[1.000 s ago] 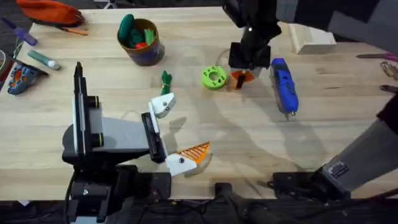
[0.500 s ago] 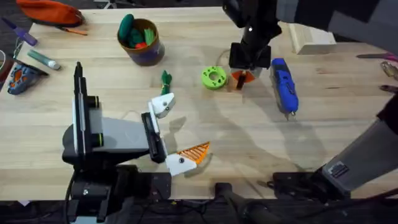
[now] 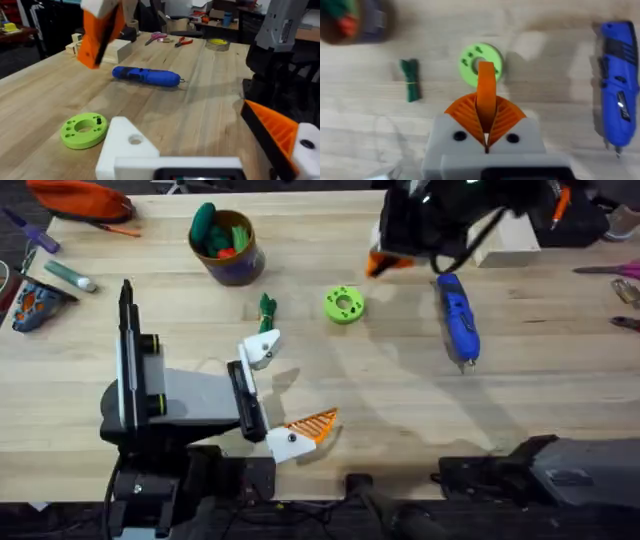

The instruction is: Pick up the gripper from the table and insert it into the empty holder that is missing its gripper. Then pick up a screw, insert it into the mounting hole, and use the screwdriver to tighten it. Finally, clean up the table by picking up the vegetable and placing it into the bucket.

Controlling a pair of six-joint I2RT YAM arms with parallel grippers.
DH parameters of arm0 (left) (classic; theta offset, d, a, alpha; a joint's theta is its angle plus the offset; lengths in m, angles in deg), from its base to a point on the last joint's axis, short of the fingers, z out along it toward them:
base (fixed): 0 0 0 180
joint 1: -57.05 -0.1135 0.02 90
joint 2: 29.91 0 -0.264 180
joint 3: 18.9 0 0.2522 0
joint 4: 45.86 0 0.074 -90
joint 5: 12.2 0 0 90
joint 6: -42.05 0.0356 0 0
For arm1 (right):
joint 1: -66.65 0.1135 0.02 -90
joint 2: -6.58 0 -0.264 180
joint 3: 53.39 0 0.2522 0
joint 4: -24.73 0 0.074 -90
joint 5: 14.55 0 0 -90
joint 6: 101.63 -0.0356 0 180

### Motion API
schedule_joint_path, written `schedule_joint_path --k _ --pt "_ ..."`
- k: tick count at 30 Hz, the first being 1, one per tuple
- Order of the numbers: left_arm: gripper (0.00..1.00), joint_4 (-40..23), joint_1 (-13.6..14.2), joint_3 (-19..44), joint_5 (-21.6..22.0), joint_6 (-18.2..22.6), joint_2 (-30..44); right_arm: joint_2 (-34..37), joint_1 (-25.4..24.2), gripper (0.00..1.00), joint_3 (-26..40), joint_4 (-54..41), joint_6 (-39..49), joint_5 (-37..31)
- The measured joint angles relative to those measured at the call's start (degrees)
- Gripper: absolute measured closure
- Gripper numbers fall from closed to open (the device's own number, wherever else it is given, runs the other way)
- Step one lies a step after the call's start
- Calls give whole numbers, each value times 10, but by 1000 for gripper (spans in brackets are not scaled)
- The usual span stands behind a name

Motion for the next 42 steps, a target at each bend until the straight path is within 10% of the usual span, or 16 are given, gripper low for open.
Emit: schedule_joint_path --k 8,25,42 --pt "1 0 0 0 0 0 0 -134 -18 986 -160 143 16 109" --pt "2 0 0 0 2 0 0 -212 -173 989 -451 461 49 619" --pt "1 0 0 0 2 0 0 -212 -178 989 -556 599 43 802"
